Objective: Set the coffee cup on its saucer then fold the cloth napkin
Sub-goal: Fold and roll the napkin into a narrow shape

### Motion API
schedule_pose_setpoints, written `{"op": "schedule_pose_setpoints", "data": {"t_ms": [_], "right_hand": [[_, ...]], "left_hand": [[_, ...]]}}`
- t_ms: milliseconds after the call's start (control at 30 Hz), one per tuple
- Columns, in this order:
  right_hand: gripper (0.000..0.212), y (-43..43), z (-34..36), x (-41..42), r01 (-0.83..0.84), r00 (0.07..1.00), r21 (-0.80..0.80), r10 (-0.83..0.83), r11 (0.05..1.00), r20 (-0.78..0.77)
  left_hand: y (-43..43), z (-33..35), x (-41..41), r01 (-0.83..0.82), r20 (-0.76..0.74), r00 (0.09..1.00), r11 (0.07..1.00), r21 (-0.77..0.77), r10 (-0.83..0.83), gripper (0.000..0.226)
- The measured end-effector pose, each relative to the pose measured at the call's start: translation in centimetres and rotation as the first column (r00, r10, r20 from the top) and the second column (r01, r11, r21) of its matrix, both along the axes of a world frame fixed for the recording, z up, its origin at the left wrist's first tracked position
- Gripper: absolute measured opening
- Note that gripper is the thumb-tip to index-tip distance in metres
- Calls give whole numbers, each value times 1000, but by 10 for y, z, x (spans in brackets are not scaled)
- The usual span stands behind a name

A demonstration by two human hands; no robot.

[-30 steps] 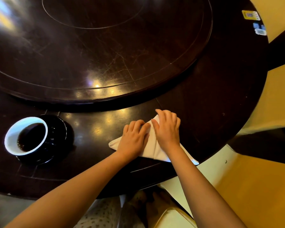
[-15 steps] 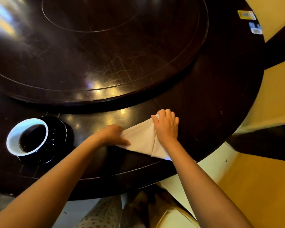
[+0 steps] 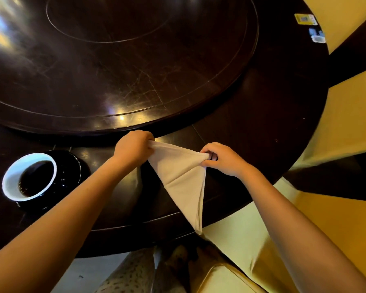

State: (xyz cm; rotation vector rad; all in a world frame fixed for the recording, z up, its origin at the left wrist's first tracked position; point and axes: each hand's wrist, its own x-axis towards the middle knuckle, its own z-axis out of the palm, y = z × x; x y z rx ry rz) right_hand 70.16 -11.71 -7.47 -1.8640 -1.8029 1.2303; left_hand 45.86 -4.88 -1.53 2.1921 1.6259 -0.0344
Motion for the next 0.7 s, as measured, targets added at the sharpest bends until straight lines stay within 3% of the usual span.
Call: {"op": "schedule_pose_setpoints", "data": {"t_ms": [167,300,500,700], "right_hand": [[12,-1,-7,-9,120,992,101,-124,988,27],[12,-5,-12,-14,186,981,157,-193,970,31],[7,-11,-16,-15,237,969,221,-247,946,17],[12,-13,-12,-10,191,981,208,-196,959,5]], "left_hand": [[-24,9,4,-30,294,954,954,297,-61,20],[-69,-7,-7,76,469,854,945,317,-226,36],[-132,-55,-10,249,467,808,927,281,-358,14],[-153,-84,-16,320,427,807,910,263,-408,16]]}}
